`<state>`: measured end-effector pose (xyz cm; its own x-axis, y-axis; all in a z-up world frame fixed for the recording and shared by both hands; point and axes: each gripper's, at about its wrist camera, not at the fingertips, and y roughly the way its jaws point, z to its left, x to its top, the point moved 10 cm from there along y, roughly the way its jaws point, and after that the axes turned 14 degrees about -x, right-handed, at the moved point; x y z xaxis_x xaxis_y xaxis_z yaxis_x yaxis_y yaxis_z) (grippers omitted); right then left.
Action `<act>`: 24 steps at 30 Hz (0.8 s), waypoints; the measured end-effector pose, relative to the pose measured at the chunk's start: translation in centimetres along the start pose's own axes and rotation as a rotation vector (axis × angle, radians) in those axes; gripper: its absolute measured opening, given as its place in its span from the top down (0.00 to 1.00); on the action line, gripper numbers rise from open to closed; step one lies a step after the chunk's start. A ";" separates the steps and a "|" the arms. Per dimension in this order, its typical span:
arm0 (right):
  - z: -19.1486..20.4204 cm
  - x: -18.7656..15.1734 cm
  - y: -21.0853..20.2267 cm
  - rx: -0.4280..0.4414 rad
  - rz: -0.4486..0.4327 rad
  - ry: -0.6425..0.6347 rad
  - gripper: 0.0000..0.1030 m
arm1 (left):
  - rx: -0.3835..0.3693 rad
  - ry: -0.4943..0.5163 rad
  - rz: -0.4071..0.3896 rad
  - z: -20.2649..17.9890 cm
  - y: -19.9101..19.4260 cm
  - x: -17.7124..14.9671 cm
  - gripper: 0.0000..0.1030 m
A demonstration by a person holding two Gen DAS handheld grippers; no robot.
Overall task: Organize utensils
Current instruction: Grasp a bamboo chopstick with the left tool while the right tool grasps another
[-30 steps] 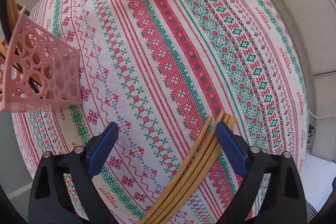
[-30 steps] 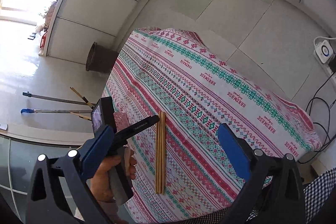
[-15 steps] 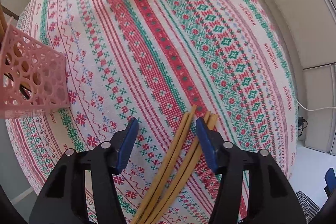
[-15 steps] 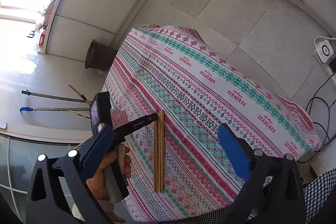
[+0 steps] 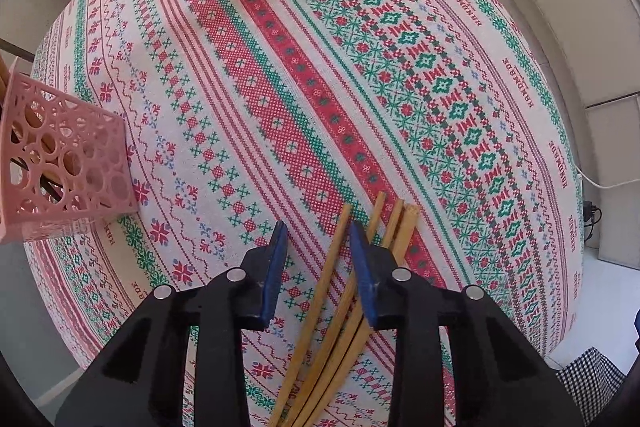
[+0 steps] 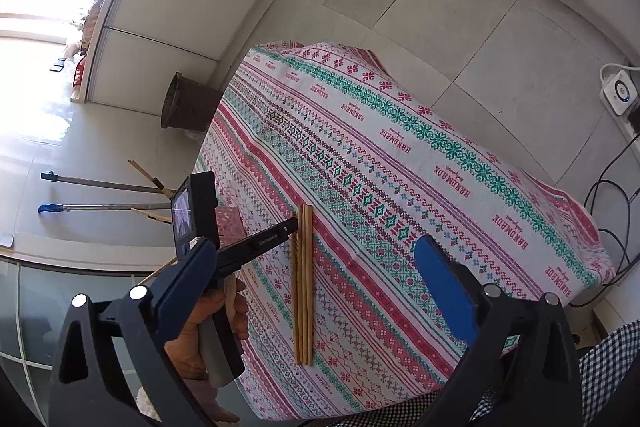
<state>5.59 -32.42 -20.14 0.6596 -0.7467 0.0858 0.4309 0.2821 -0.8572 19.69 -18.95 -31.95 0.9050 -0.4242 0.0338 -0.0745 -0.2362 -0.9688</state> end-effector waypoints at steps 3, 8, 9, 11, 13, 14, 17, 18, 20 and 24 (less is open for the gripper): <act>0.0 -0.1 0.0 -0.001 0.002 0.000 0.06 | -0.001 0.017 0.014 -0.3 0.4 0.2 0.77; -0.3 0.1 0.1 -0.020 -0.007 0.009 0.06 | -0.019 0.004 0.027 -0.5 1.1 0.2 0.89; -0.4 0.1 0.2 -0.023 -0.007 0.013 0.06 | -0.012 0.004 0.025 -0.2 1.2 0.3 0.93; -0.5 0.1 0.4 -0.027 -0.003 0.018 0.06 | -0.018 0.007 0.018 -0.1 1.2 0.4 0.93; -0.7 0.2 0.6 -0.037 -0.003 0.017 0.06 | -0.025 0.010 0.007 0.2 1.0 0.3 0.93; -0.8 0.2 0.7 -0.045 -0.006 0.015 0.06 | -0.027 0.012 -0.001 0.2 1.0 0.3 0.93; -0.9 0.3 1.2 -0.074 -0.010 0.012 0.06 | -0.016 0.019 -0.027 0.7 0.6 -0.3 0.94; -1.0 0.3 1.5 -0.090 -0.012 0.008 0.06 | -0.005 0.024 -0.038 1.2 0.2 -1.3 0.95; -0.9 0.2 2.2 -0.120 -0.013 -0.004 0.06 | -0.001 0.032 -0.062 1.7 -0.4 -2.2 0.95; 0.3 -0.5 4.7 -0.205 -0.006 -0.071 0.06 | -0.011 0.029 -0.133 3.3 -2.8 -4.9 0.96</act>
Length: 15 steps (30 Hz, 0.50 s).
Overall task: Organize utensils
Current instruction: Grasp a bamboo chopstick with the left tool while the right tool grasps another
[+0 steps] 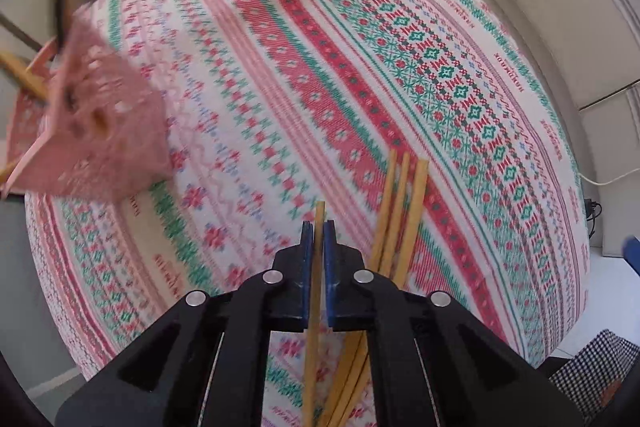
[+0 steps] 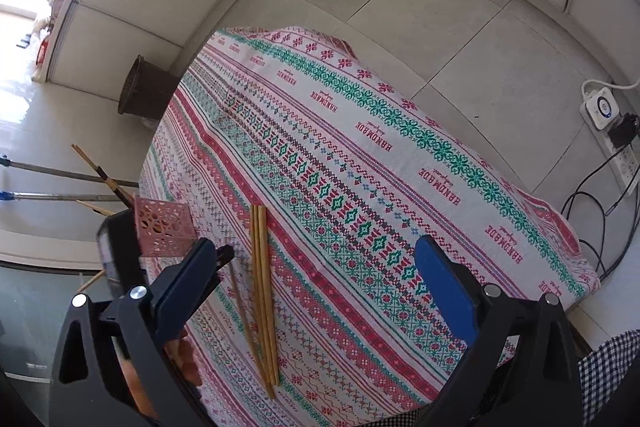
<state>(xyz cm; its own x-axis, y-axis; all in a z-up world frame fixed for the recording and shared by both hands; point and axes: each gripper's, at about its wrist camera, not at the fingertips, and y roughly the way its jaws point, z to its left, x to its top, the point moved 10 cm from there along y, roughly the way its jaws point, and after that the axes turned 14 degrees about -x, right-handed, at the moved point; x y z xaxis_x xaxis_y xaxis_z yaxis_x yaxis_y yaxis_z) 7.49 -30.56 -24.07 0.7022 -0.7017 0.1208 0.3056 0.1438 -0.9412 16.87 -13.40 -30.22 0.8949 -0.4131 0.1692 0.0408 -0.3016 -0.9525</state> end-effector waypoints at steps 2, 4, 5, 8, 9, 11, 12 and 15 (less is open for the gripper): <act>1.4 -0.3 1.5 -0.058 -0.004 -0.056 0.06 | -0.015 -0.013 -0.041 0.8 -1.8 -1.4 0.96; 2.8 -0.6 3.1 -0.104 -0.011 -0.109 0.06 | -0.019 -0.019 -0.083 1.7 -3.6 -2.8 0.96; 3.4 -0.8 3.9 -0.122 -0.013 -0.129 0.06 | -0.020 -0.021 -0.103 2.0 -4.5 -3.6 0.96; 4.8 -1.3 5.8 -0.151 0.005 -0.147 0.06 | -0.039 -0.047 -0.155 3.3 -7.1 -5.7 0.96; 5.1 -1.3 6.1 -0.158 0.006 -0.145 0.06 | -0.040 -0.054 -0.172 3.1 -7.8 -6.0 0.96; 5.7 -1.2 6.7 -0.175 0.000 -0.145 0.07 | -0.054 -0.070 -0.212 3.4 -9.9 -6.5 0.96; 6.0 -1.2 6.9 -0.184 -0.004 -0.144 0.07 | -0.060 -0.077 -0.229 3.7 -10.9 -6.5 0.96; 7.0 -1.3 7.6 -0.206 -0.011 -0.156 0.09 | -0.075 -0.093 -0.274 4.2 -13.1 -7.9 0.96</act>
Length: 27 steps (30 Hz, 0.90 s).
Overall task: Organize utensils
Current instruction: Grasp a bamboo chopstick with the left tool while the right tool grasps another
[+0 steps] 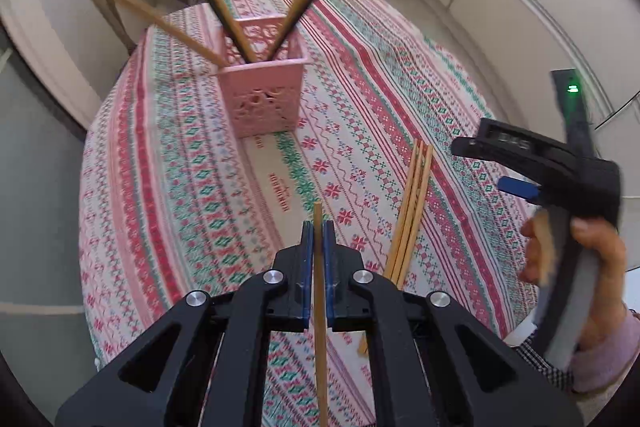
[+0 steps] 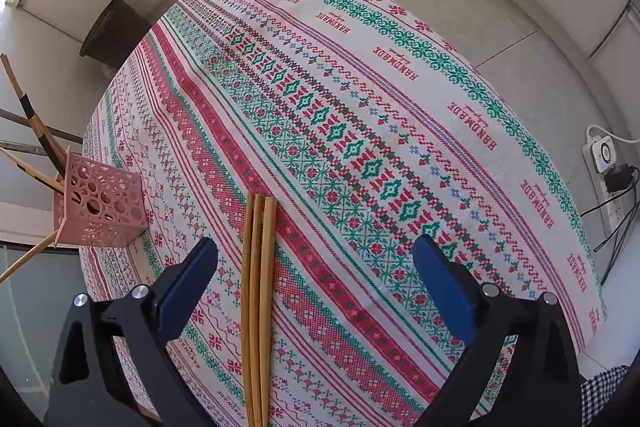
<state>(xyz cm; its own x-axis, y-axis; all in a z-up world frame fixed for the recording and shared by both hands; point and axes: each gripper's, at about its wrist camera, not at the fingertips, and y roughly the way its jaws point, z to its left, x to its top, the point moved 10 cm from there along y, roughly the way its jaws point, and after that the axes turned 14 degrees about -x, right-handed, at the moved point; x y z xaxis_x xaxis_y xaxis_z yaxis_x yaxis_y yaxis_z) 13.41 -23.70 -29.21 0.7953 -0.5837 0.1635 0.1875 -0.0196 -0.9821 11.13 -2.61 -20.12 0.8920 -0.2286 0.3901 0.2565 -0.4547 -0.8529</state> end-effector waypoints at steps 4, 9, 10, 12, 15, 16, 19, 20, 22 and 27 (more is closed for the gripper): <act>0.8 0.1 1.0 -0.041 0.005 -0.021 0.24 | -0.013 -0.004 -0.066 0.4 -2.8 0.0 0.96; 1.5 0.3 2.1 -0.082 0.016 -0.030 0.45 | -0.019 0.008 -0.121 0.8 -5.4 0.4 0.96; 1.7 0.2 2.2 -0.092 0.013 -0.039 0.48 | -0.019 0.010 -0.125 0.9 -5.6 0.5 0.96; 2.1 0.2 2.5 -0.099 0.014 -0.048 0.52 | -0.016 0.014 -0.131 1.0 -5.9 0.5 0.96; 2.5 0.2 2.8 -0.107 0.013 -0.050 0.54 | -0.017 0.016 -0.136 1.3 -6.1 0.5 0.96; 2.6 0.2 2.9 -0.107 0.010 -0.047 0.54 | -0.017 0.015 -0.139 1.4 -6.2 0.5 0.96; 2.9 0.3 3.0 -0.127 0.002 -0.058 0.61 | -0.014 0.011 -0.144 1.7 -6.6 0.4 0.96; 3.0 0.4 3.0 -0.137 -0.004 -0.060 0.62 | -0.010 0.008 -0.145 1.8 -6.7 0.4 0.96; 3.2 0.5 3.1 -0.149 -0.011 -0.063 0.65 | -0.003 0.006 -0.147 2.0 -6.8 0.3 0.96; 3.8 0.7 3.2 -0.167 -0.033 -0.082 0.67 | 0.004 0.002 -0.154 2.3 -7.0 0.3 0.96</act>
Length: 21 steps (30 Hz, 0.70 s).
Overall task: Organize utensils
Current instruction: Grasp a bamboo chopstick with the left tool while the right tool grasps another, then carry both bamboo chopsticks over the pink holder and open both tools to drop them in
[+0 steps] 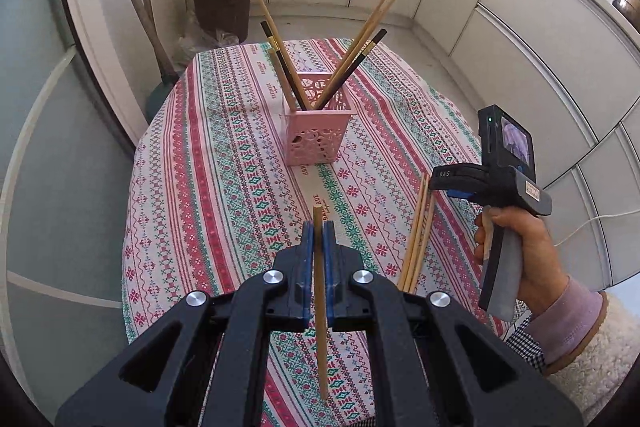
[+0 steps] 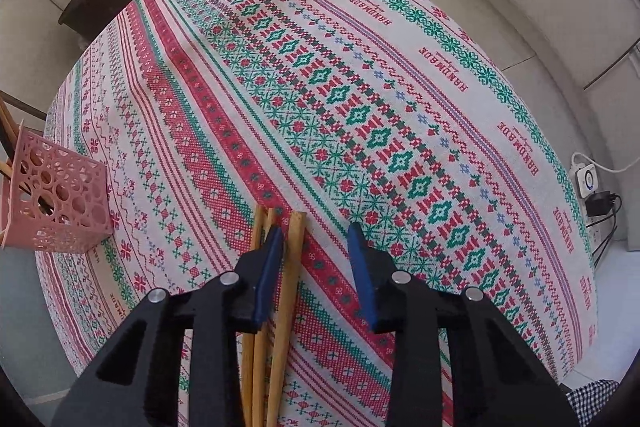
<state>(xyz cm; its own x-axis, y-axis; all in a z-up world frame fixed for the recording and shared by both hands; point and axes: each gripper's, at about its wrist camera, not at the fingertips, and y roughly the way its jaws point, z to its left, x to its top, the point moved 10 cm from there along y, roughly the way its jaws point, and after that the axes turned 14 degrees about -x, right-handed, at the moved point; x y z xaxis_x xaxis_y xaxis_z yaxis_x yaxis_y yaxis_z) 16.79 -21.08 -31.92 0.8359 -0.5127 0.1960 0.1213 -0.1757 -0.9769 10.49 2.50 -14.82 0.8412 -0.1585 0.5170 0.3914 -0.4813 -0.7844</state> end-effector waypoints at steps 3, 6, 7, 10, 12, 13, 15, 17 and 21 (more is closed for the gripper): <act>0.4 0.1 0.0 -0.016 -0.029 -0.021 0.67 | 0.010 0.001 -0.008 0.2 -0.1 0.1 0.96; 0.8 -0.2 -0.3 0.054 -0.014 -0.009 0.86 | 0.012 -0.007 -0.019 0.3 -0.3 0.2 0.96; 0.9 -0.4 -0.4 0.089 0.002 -0.001 0.89 | 0.010 -0.013 -0.025 0.4 -0.4 0.3 0.96; 0.8 -0.8 -1.7 0.144 -0.011 0.012 0.91 | 0.006 -0.026 -0.045 0.7 -0.8 0.6 0.96; 0.7 -0.7 -3.4 0.173 -0.055 0.002 0.92 | -0.001 -0.031 -0.059 0.6 -1.1 0.9 0.96; 0.6 -0.7 -4.6 0.191 -0.084 -0.004 0.92 | -0.005 -0.031 -0.065 0.5 -1.2 1.0 0.96; 0.1 -0.7 -6.4 0.217 -0.126 -0.014 0.92 | -0.007 -0.025 -0.073 0.3 -1.5 1.1 0.96; -0.7 -0.8 -8.2 0.253 -0.158 -0.014 0.93 | -0.008 -0.025 -0.080 0.1 -1.6 1.2 0.96; -1.5 -1.8 -9.5 0.295 -0.130 -0.054 0.93 | -0.004 -0.008 -0.076 -0.4 -1.5 1.1 0.96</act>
<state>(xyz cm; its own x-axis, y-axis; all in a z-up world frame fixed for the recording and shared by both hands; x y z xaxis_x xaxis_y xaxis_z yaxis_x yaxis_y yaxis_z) 13.34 -19.73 -22.85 0.8295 -0.4549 0.3239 0.3723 0.0181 -0.9280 10.69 2.71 -12.91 0.8122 -0.1142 0.5720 0.4526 -0.4952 -0.7415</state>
